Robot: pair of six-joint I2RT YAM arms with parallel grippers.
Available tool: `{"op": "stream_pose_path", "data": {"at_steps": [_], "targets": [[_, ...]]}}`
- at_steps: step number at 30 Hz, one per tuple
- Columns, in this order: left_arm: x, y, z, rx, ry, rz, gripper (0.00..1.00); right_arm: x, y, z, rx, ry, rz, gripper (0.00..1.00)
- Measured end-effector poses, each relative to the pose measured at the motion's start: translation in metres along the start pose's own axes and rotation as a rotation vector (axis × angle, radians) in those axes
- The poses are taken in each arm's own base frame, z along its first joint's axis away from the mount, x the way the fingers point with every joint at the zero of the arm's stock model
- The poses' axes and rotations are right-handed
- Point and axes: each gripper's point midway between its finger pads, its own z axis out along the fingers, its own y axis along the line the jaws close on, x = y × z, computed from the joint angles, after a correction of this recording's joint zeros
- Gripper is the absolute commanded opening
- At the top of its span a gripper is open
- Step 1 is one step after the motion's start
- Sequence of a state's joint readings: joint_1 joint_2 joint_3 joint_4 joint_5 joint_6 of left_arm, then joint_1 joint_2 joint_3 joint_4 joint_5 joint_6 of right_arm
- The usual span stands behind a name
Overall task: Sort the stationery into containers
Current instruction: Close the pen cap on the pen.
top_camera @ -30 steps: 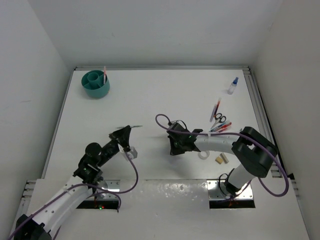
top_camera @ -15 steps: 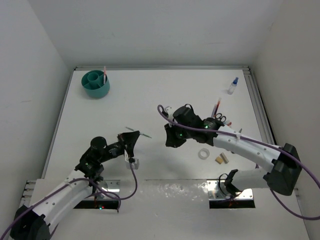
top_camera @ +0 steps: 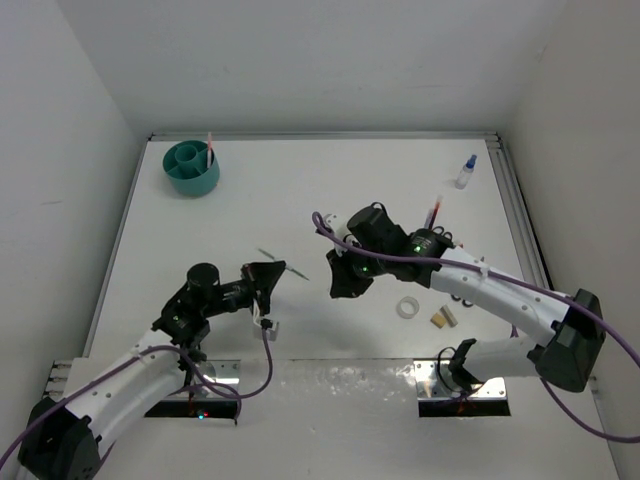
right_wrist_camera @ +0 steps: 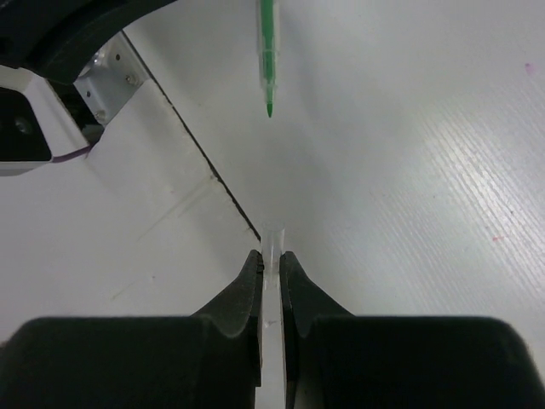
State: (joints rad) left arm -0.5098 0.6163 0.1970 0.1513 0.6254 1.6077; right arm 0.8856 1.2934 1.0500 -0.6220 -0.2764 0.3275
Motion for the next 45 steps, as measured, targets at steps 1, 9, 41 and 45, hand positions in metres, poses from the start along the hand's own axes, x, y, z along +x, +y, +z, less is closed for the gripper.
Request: {"op": "stream_pose_path", "data": {"at_steps": [1, 9, 41, 45], "targets": [[0.0, 0.0, 0.0, 0.002, 0.0, 0.005, 0.0, -0.002, 0.001, -0.001, -0.003, -0.004, -0.003, 0.0], [0.0, -0.006, 0.005, 0.031, -0.015, 0.021, 0.0, -0.008, 0.002, 0.008, -0.017, 0.002, -0.003, 0.0], [-0.003, -0.002, 0.01, 0.018, -0.045, 0.037, 0.0, -0.019, -0.001, 0.037, -0.037, 0.036, -0.001, 0.0], [-0.004, 0.0, 0.009, 0.013, -0.048, 0.037, 0.0, -0.019, -0.001, 0.037, -0.037, 0.036, -0.002, 0.0]]}}
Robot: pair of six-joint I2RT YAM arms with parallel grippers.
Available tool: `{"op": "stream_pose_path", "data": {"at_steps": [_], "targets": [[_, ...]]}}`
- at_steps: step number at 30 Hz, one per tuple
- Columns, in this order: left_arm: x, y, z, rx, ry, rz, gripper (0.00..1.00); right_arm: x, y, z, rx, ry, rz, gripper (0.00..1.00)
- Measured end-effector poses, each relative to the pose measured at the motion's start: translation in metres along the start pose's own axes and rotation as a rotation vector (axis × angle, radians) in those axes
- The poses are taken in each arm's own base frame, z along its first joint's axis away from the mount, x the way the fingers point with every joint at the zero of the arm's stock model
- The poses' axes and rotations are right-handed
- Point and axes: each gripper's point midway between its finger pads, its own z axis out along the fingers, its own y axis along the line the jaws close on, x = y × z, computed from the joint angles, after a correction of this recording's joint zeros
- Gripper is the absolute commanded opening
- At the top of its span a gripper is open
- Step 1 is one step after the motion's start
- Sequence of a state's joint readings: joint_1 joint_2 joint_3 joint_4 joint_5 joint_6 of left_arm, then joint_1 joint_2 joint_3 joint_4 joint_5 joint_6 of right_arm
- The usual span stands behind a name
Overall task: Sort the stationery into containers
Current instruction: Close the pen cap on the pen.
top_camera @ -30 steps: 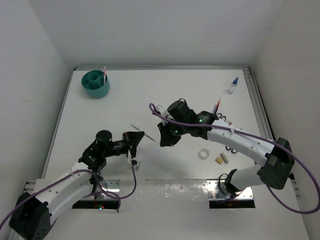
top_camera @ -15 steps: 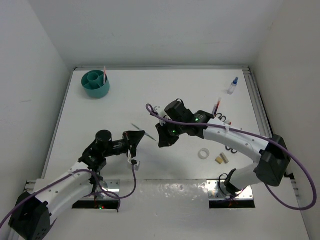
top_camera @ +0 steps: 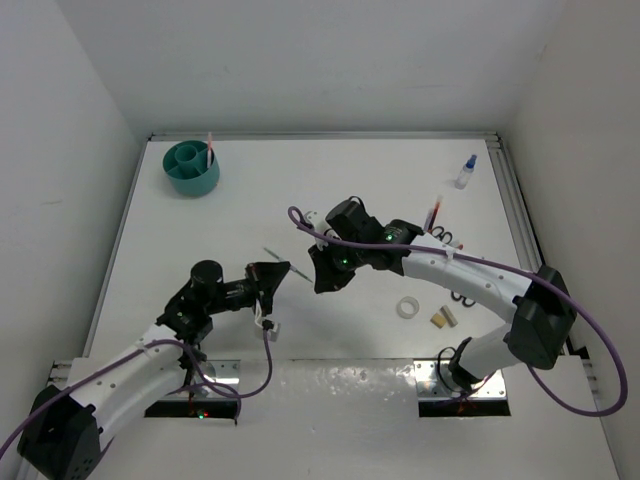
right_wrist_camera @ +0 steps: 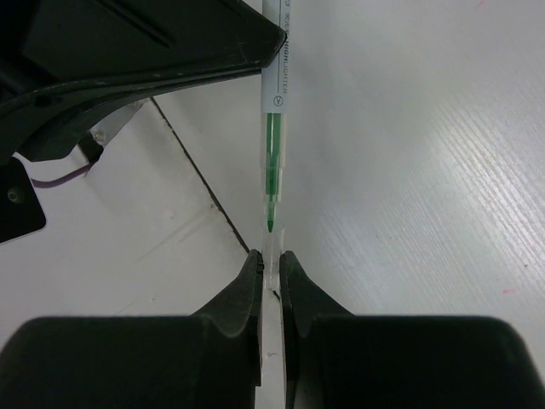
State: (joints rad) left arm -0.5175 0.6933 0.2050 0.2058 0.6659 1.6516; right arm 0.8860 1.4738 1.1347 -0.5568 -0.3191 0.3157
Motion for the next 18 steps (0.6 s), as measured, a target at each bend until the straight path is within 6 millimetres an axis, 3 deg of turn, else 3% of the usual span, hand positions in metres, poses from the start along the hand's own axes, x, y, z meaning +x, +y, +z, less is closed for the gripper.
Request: {"op": "stream_pose_path", "data": {"at_steps": [18], "targets": [[-0.0018, 0.003, -0.0009, -0.01, -0.005, 0.008, 0.0, -0.0008, -0.0016, -0.0031, 0.013, -0.007, -0.012, 0.0]]}}
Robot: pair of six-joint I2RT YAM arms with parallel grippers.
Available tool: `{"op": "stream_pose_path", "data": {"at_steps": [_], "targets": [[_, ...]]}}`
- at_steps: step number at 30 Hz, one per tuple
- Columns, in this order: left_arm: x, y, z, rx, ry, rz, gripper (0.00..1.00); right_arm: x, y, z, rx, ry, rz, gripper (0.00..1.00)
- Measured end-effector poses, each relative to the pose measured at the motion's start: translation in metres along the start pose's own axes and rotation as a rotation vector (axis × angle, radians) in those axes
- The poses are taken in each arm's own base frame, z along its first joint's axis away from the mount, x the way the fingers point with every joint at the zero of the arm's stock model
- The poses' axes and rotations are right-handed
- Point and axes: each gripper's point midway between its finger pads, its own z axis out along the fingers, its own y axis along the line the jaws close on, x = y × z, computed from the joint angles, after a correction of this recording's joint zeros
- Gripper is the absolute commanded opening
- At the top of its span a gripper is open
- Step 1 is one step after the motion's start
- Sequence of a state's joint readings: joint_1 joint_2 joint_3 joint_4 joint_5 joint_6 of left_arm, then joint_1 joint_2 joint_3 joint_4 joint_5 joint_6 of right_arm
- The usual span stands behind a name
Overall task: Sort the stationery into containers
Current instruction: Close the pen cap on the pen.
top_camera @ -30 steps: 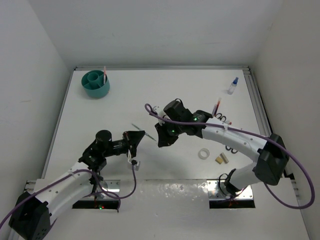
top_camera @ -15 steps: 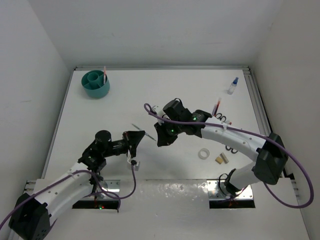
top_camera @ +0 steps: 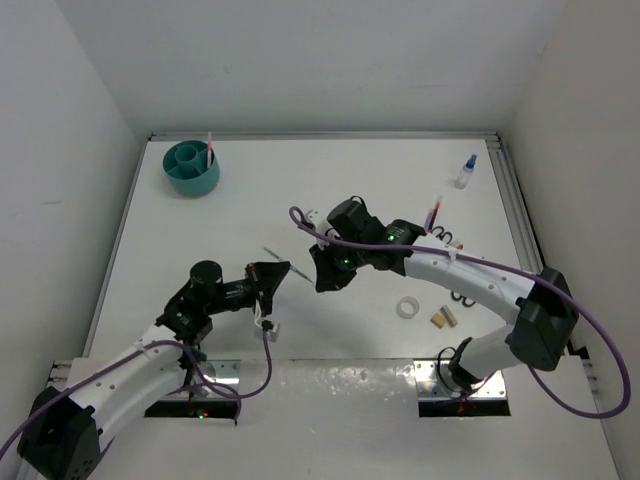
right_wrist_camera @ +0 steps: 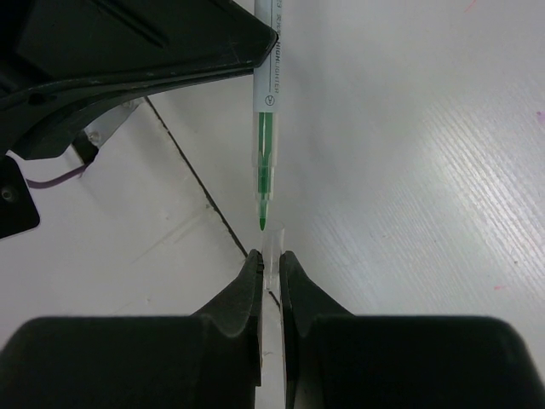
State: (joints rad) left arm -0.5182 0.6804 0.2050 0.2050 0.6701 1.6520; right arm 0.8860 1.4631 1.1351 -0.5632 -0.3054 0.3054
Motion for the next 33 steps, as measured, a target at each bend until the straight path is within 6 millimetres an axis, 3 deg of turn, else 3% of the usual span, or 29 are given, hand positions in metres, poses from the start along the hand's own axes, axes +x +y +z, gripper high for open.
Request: {"op": "stream_pose_path", "data": {"at_steps": [33], "targets": [[-0.004, -0.008, 0.008, 0.039, -0.044, 0.058, 0.0, -0.02, 0.001, -0.001, 0.007, -0.032, -0.027, 0.0]]}}
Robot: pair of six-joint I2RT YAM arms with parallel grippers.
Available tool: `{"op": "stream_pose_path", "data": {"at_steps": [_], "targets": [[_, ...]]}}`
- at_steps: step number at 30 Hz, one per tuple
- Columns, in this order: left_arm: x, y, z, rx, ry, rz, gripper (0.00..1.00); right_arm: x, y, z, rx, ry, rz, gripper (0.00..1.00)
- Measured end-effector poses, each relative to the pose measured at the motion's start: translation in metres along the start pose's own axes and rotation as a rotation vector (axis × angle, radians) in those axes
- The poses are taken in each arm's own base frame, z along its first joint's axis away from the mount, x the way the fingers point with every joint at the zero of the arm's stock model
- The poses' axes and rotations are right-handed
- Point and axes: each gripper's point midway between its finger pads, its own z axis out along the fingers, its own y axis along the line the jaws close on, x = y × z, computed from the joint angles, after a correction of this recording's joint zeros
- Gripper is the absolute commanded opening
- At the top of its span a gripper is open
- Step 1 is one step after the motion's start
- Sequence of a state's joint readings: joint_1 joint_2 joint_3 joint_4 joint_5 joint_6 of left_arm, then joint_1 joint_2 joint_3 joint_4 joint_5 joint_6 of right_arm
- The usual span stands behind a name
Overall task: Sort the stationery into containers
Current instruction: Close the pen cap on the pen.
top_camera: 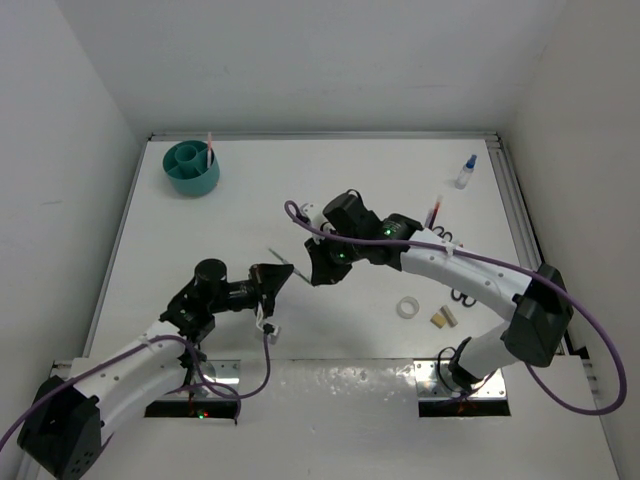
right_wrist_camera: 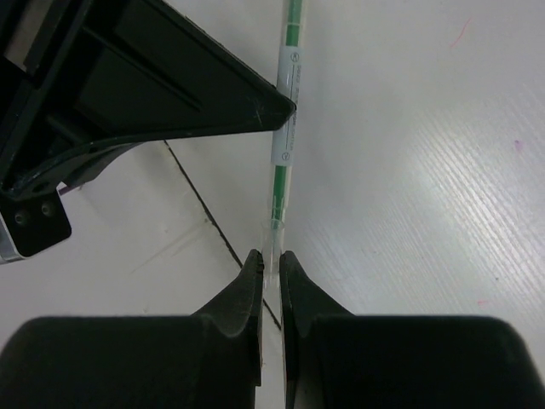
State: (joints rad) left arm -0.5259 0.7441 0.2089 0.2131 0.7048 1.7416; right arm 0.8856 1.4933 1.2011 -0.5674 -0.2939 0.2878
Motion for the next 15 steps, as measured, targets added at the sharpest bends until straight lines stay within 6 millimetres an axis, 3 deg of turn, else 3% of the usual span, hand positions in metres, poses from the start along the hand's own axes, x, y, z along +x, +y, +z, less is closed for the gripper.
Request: {"op": "stream_pose_path", "data": {"at_steps": [15], "targets": [[0.005, 0.008, -0.004, -0.026, 0.035, 0.011, 0.0, 0.024, -0.003, -0.008, 0.016, 0.065, 0.0, 0.0]]}}
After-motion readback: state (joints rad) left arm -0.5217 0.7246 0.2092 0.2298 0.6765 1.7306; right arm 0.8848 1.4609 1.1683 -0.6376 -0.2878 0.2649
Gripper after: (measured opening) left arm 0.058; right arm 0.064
